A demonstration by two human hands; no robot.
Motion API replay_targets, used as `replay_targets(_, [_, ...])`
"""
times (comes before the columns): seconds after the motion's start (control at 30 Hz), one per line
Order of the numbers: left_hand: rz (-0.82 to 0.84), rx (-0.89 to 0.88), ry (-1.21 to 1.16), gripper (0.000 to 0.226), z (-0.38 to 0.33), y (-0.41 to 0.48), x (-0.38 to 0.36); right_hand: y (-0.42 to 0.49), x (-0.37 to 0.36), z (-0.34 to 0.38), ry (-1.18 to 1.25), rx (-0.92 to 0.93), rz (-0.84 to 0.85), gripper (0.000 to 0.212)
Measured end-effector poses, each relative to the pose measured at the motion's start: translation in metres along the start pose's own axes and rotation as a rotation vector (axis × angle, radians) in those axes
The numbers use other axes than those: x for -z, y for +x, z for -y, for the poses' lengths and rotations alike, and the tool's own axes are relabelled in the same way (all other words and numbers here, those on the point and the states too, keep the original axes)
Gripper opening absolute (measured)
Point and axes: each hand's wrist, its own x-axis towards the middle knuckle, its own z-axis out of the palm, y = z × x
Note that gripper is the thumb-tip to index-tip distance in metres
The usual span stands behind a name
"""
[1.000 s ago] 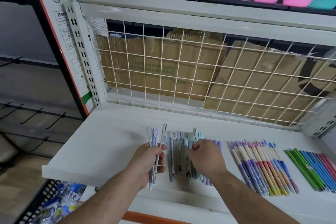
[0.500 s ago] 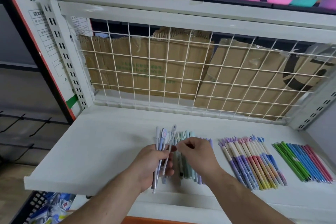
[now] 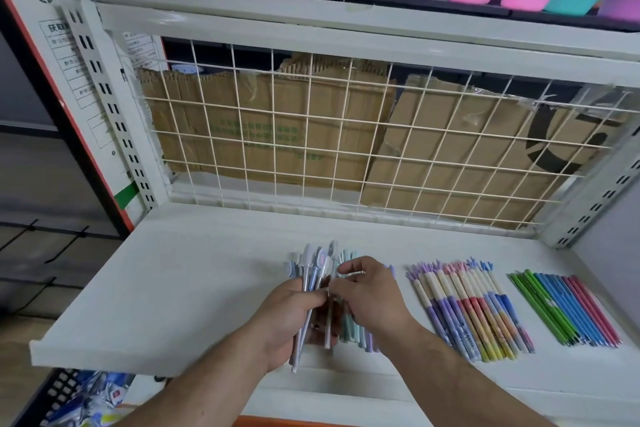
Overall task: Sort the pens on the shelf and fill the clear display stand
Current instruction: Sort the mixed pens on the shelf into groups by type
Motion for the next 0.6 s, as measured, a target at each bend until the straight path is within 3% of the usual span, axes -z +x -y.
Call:
replay_targets(0.1, [-0.135, 0.03, -0.044, 0.029, 0.0, 0.002, -0.001, 0.001, 0.0, 0.0, 0.013, 0.0, -0.014, 0.022])
replay_targets(0.2, [-0.259, 0.073, -0.034, 0.012, 0.002, 0.006, -0.001, 0.001, 0.001, -0.002, 0.018, 0.024, 0.003, 0.008])
replay_targets(0.4, [-0.359, 0.131, -0.161, 0.032, 0.0, 0.009, 0.001, -0.01, -0.001, -0.003, -0.065, 0.025, 0.124, 0.018])
replay_targets(0.6, [-0.435, 0.111, -0.186, 0.02, 0.005, 0.013, 0.008, -0.017, -0.014, -0.001, -0.104, 0.042, 0.225, 0.013])
